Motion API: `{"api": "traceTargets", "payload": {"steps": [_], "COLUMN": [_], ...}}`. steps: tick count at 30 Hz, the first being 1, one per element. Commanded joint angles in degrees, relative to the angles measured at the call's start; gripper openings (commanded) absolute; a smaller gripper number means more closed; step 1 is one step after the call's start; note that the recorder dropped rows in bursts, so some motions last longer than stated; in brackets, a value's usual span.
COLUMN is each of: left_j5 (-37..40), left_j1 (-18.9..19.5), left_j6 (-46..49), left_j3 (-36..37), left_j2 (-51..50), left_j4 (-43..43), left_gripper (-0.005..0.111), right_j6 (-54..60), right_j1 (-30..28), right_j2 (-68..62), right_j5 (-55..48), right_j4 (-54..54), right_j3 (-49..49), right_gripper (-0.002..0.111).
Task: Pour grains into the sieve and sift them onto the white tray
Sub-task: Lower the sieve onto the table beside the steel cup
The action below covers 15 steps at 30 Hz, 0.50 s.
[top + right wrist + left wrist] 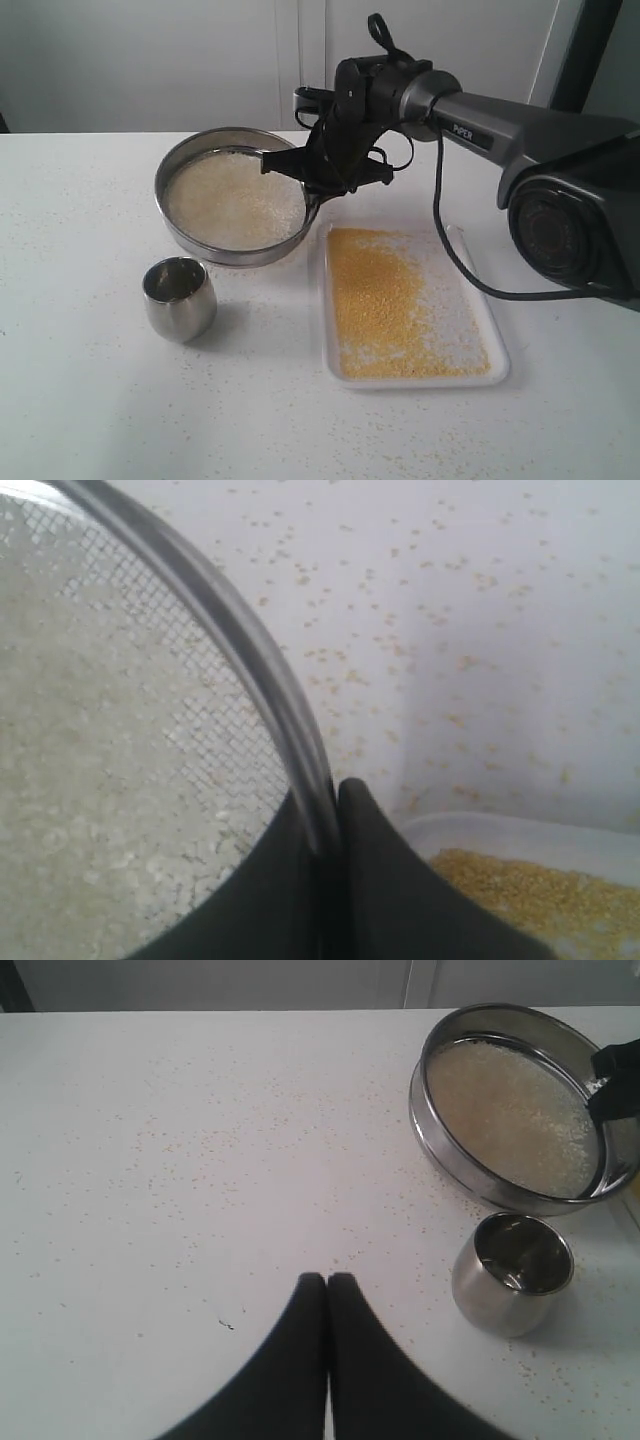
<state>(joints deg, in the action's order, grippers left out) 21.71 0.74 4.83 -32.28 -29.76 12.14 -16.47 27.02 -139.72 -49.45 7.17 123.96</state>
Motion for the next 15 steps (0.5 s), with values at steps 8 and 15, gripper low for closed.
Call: {"api": "traceTargets", "payload": {"steps": [8, 15], "left_j5": [0.13, 0.13], "left_j1": [0.1, 0.1], "left_j6": [0.1, 0.1], "left_j3": [0.29, 0.29], "left_j2": [0.47, 0.47], "left_j4": [0.2, 0.2], "left_gripper": [0.0, 0.0], "right_j6": [1.2, -3.99], "right_j1": [1.59, 1.59], "right_j2": [-0.86, -0.89], "right_j5": [4.85, 3.39], "right_j4": [0.73, -3.43], "right_j3": [0.65, 0.61], "right_gripper": [0.0, 0.0]}}
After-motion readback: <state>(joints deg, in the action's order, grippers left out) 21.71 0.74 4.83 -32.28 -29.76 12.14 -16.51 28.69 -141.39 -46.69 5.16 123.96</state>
